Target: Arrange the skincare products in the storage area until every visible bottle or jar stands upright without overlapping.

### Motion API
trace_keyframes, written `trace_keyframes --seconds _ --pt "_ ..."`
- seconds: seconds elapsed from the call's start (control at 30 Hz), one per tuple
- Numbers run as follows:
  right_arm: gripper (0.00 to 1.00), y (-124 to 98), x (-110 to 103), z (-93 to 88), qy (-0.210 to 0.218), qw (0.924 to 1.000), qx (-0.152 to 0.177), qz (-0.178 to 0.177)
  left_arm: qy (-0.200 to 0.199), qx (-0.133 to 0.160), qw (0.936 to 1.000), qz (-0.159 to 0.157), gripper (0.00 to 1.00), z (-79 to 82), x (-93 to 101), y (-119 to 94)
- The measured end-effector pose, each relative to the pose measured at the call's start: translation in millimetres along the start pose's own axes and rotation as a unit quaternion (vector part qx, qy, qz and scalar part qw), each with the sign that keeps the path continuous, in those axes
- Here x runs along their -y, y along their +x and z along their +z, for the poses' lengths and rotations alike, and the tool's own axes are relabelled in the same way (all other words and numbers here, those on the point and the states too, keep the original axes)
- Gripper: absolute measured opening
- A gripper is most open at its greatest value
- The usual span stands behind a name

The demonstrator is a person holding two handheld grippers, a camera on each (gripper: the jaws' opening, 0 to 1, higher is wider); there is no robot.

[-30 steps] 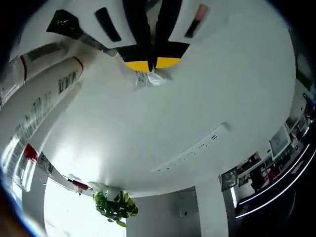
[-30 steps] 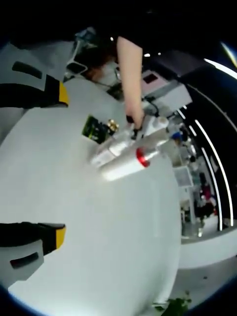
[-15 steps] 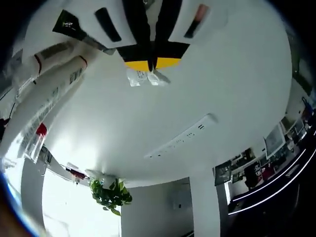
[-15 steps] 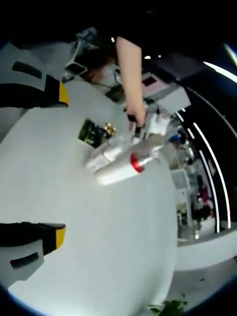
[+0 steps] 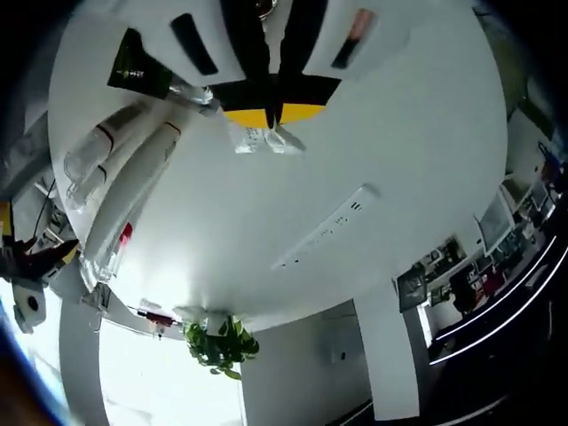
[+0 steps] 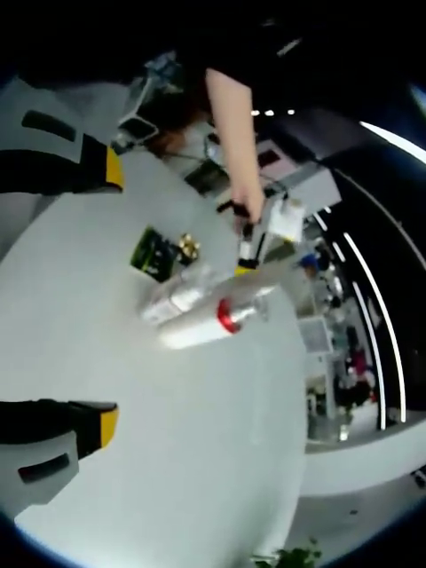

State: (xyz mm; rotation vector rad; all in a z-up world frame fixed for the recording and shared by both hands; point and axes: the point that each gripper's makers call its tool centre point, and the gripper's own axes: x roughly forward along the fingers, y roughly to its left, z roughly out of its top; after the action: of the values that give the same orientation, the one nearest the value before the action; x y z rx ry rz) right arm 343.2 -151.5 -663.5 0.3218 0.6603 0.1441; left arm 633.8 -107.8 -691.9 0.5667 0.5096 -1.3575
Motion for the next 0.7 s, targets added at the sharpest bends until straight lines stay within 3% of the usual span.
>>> trace_keyframes --seconds 0.43,0.7 --pt "0.96 -3.2 -24.8 5.9 -0.008 0.9994 0.013 0.031 0.038 0.014 0.9981 -0.048 0.03 12.7 34.4 -57.2" --pt "0.95 -9.9 -35.8 4.9 -0.021 0.9990 0.011 0.038 0.049 0.023 0.9973 -0.051 0.03 18.5 45.5 -79.1"
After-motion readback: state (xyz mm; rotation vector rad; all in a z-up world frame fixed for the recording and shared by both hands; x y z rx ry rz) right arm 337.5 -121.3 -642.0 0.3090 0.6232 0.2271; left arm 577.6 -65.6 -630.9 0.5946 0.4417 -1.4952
